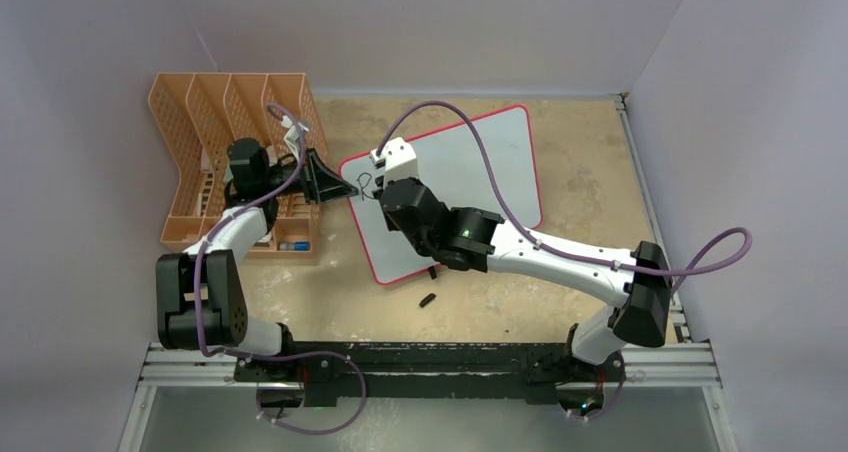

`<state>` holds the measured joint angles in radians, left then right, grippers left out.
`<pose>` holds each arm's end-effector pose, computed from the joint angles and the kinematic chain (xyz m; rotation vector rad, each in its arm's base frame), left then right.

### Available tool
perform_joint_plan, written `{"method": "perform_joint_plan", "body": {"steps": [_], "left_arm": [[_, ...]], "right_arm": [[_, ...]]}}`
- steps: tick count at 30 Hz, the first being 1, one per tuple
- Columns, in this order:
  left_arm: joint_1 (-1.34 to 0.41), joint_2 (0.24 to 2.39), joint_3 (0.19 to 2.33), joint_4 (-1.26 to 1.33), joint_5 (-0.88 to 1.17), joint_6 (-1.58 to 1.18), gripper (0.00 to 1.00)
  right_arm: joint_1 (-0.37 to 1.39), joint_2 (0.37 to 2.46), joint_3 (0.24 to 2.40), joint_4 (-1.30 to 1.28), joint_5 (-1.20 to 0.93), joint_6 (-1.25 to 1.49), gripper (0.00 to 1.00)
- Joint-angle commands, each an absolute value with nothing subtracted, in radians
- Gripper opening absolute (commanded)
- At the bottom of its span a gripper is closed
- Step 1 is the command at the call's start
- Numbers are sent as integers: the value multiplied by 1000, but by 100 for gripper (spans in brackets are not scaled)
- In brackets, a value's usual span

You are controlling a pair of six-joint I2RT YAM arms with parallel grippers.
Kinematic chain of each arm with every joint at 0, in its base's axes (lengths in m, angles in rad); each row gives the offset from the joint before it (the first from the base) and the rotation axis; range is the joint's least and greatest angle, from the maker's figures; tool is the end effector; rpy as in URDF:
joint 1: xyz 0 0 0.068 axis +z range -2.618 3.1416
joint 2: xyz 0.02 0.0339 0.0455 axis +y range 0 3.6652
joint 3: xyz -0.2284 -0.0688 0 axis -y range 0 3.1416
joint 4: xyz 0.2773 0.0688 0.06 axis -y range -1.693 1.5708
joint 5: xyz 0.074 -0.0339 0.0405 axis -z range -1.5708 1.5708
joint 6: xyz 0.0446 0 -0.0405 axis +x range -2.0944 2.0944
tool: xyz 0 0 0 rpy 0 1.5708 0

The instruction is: Write a sentence on the whiteboard

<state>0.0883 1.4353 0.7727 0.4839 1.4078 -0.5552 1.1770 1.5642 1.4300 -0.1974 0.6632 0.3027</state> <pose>0.3272 -0.0152 0.2021 0.5378 1.7684 -1.5366 0.1806 0.3630 0.3287 -0.3608 1.8140 0.4070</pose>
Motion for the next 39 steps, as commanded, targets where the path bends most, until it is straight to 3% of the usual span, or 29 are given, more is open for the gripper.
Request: {"method": "perform_joint_plan", "body": {"steps": [1,39], "left_arm": [[65,1422,791,466,1410,-522,0],[64,1422,790,466,1413,-521,0]], "right_arm": [[1176,1565,1443,-204,678,320,0],[1175,1602,1469,-252,708,358,0]]}}
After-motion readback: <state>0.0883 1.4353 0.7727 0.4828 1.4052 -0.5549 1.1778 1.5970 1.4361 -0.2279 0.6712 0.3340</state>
